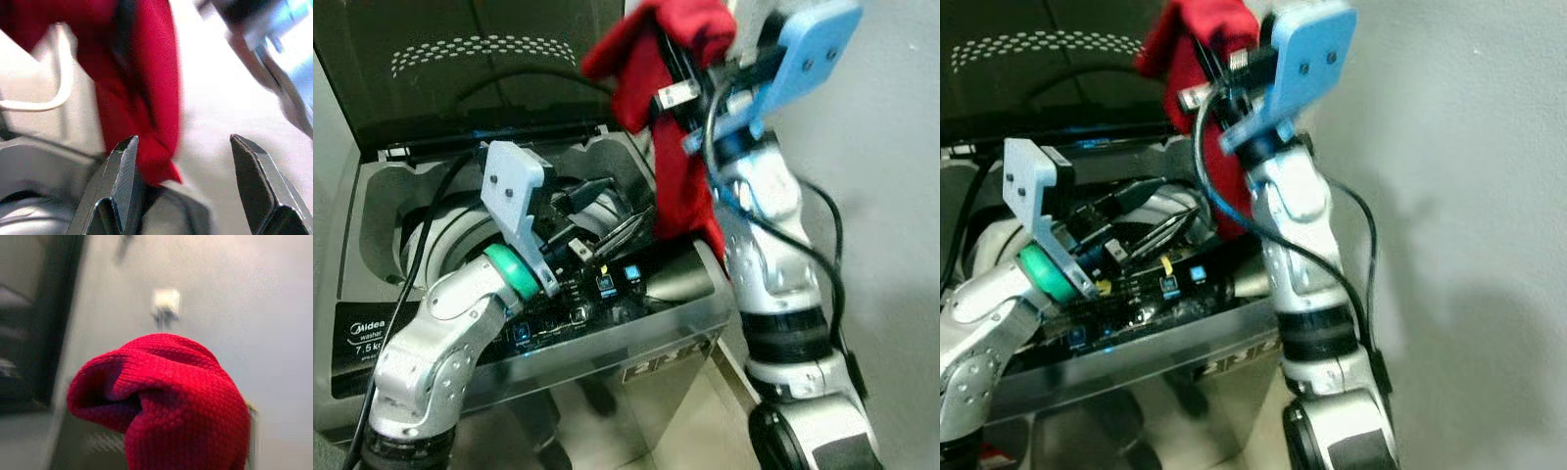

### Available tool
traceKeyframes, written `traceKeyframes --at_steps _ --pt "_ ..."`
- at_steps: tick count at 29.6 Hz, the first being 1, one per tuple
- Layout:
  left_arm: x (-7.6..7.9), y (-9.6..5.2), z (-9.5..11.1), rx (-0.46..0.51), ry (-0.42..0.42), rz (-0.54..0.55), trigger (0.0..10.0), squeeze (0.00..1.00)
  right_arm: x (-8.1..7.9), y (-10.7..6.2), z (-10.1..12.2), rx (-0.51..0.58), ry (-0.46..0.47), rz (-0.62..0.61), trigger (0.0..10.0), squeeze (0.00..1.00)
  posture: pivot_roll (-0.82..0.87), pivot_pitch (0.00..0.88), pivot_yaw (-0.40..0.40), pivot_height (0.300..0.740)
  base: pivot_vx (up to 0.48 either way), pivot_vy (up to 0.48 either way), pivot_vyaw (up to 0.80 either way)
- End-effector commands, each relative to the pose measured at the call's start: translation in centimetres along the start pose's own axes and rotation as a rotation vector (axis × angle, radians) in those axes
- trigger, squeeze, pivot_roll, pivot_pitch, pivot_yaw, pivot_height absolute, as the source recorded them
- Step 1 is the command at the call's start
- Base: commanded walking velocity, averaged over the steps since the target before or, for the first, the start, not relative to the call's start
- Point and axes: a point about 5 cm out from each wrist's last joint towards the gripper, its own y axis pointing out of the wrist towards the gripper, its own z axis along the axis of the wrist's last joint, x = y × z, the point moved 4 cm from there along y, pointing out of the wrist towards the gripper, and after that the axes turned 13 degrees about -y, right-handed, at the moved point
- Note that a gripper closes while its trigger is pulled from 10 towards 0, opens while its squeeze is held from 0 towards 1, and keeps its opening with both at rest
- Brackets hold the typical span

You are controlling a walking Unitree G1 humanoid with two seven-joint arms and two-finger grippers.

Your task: Clothes washing

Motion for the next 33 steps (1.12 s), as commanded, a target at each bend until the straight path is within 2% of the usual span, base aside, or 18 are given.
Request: traceKeyframes --at_steps 1,4,5,6,7,8,9,11,12,13,14,16,17,18,21,27,31,33 --pt "0.8 0.5 -0.2 -0.008 -0.010 -0.063 10.0 0.00 -0.1 1.1 2.2 0.090 0.070 0.010 10.0 0.00 0.14 0.000 0.006 0.740 0.000 0.000 0.00" --pt "-0.5 1.9 0.1 0.012 0.031 -0.038 10.0 0.00 0.5 2.1 5.0 0.198 0.212 0.004 10.0 0.00 0.14 0.000 0.004 0.740 0.000 0.000 0.00" --pt "-0.5 1.9 0.1 0.012 0.031 -0.038 10.0 0.00 0.5 2.1 5.0 0.198 0.212 0.004 10.0 0.00 0.14 0.000 0.004 0.740 0.000 0.000 0.00" --pt "-1.9 2.4 0.4 0.025 0.063 0.016 10.0 0.00 0.9 2.1 5.6 0.217 0.254 0.000 10.0 0.00 0.13 0.000 0.008 0.740 0.000 0.000 0.00" --pt "-1.9 2.4 0.4 0.025 0.063 0.016 10.0 0.00 0.9 2.1 5.6 0.217 0.254 0.000 10.0 0.00 0.13 0.000 0.008 0.740 0.000 0.000 0.00" --pt "-3.8 2.8 1.0 0.047 0.100 0.099 10.0 0.00 1.3 1.9 5.8 0.217 0.254 -0.007 10.0 0.00 0.12 0.000 0.015 0.740 0.000 0.000 0.00" --pt "-3.8 2.8 1.0 0.047 0.100 0.099 10.0 0.00 1.3 1.9 5.8 0.217 0.254 -0.007 10.0 0.00 0.12 0.000 0.015 0.740 0.000 0.000 0.00" --pt "-8.3 2.8 2.8 0.089 0.190 0.300 10.0 0.00 2.8 0.6 4.6 0.166 0.262 -0.056 10.0 0.00 0.12 0.000 0.021 0.740 0.000 0.000 0.00" --pt "-8.3 2.8 2.8 0.089 0.190 0.300 10.0 0.00 2.8 0.6 4.6 0.166 0.262 -0.056 10.0 0.00 0.12 0.000 0.021 0.740 0.000 0.000 0.00" --pt "-10.4 2.4 3.7 0.108 0.237 0.405 10.0 0.00 3.4 -0.1 4.0 0.144 0.273 -0.071 10.0 0.00 0.12 0.000 0.025 0.740 0.000 0.000 0.00" --pt "-10.4 2.4 3.7 0.108 0.237 0.405 10.0 0.00 3.4 -0.1 4.0 0.144 0.273 -0.071 10.0 0.00 0.12 0.000 0.025 0.740 0.000 0.000 0.00" --pt "-14.4 0.5 6.3 0.182 0.316 0.653 10.0 0.00 3.8 -2.0 3.4 0.114 0.315 -0.059 10.0 0.00 0.11 0.000 0.033 0.740 0.000 0.000 0.00" --pt "-14.4 0.5 6.3 0.182 0.316 0.653 10.0 0.00 3.8 -2.0 3.4 0.114 0.315 -0.059 10.0 0.00 0.11 0.000 0.033 0.740 0.000 0.000 0.00" --pt "-15.7 -0.5 7.7 0.223 0.344 0.756 10.0 0.00 3.6 -2.9 3.3 0.105 0.342 -0.030 10.0 0.00 0.11 0.000 0.034 0.740 0.000 0.000 0.00" --pt "-16.9 -1.9 9.7 0.290 0.388 0.864 10.0 0.00 3.0 -4.0 3.6 0.099 0.390 0.033 10.0 0.00 0.10 0.000 0.038 0.740 0.000 0.000 0.00" --pt "-17.0 -2.6 10.8 0.343 0.454 0.917 10.0 0.00 2.1 -4.9 3.9 0.071 0.388 0.120 10.0 0.00 0.10 0.000 0.038 0.740 0.000 0.000 0.00" --pt "-16.6 -2.1 10.2 0.332 0.454 0.863 10.0 0.00 2.1 -5.1 4.1 0.070 0.395 0.132 10.0 0.00 0.11 0.000 0.035 0.740 0.000 0.000 0.00" --pt "-14.4 -0.1 7.6 0.237 0.354 0.624 10.0 0.00 2.0 -4.9 4.3 0.078 0.397 0.148 10.0 0.00 0.10 0.000 0.037 0.740 0.000 0.000 0.00"
